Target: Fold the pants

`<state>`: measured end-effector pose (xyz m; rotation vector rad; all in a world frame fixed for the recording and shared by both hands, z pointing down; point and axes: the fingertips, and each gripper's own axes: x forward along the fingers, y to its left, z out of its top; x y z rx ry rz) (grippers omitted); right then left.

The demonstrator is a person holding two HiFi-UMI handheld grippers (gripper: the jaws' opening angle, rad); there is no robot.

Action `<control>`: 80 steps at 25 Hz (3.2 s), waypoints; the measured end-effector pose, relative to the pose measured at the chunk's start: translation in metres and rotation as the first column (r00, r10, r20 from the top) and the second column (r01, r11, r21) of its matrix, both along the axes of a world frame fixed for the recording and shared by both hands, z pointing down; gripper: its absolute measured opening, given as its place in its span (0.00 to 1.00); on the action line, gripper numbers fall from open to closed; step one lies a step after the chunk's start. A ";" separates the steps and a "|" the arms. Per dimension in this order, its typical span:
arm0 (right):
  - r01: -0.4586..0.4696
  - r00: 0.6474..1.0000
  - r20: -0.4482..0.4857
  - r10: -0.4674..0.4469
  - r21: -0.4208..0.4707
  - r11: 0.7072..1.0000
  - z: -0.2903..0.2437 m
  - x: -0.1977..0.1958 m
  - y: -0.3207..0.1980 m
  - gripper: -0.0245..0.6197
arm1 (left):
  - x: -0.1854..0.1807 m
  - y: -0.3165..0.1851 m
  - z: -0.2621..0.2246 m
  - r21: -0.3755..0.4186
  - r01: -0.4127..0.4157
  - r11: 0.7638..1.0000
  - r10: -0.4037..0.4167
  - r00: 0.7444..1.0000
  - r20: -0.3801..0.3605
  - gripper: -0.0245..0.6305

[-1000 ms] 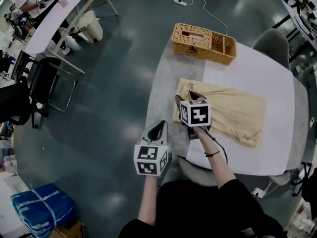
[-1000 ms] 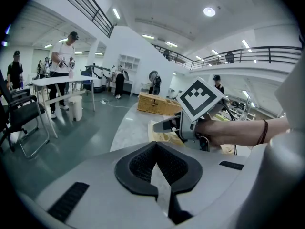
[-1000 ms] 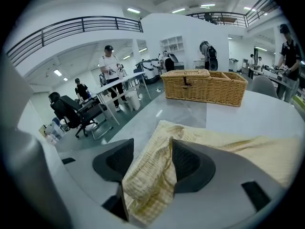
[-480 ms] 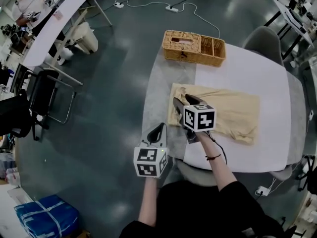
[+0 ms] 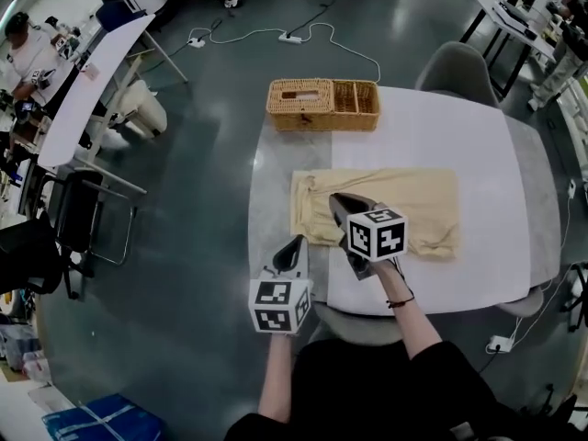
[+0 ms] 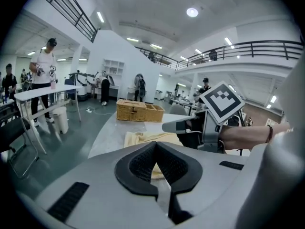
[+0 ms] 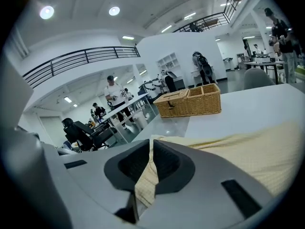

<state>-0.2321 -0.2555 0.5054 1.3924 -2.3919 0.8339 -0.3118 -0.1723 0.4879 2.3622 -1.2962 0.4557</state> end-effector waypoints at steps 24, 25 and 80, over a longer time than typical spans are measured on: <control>-0.055 0.995 0.081 0.050 0.056 0.997 -0.039 0.180 0.060 0.06 | 0.138 0.005 -0.028 0.052 -0.112 0.992 0.111 0.994 0.022 0.05; -0.060 0.995 0.079 0.055 0.056 0.997 -0.039 0.187 0.061 0.06 | 0.143 0.005 -0.028 0.053 -0.115 0.992 0.114 0.993 0.024 0.05; -0.237 0.968 0.004 0.251 -0.313 0.920 0.099 0.339 0.046 0.16 | 0.221 -0.007 0.044 -0.116 -0.134 0.984 0.146 0.984 0.101 0.05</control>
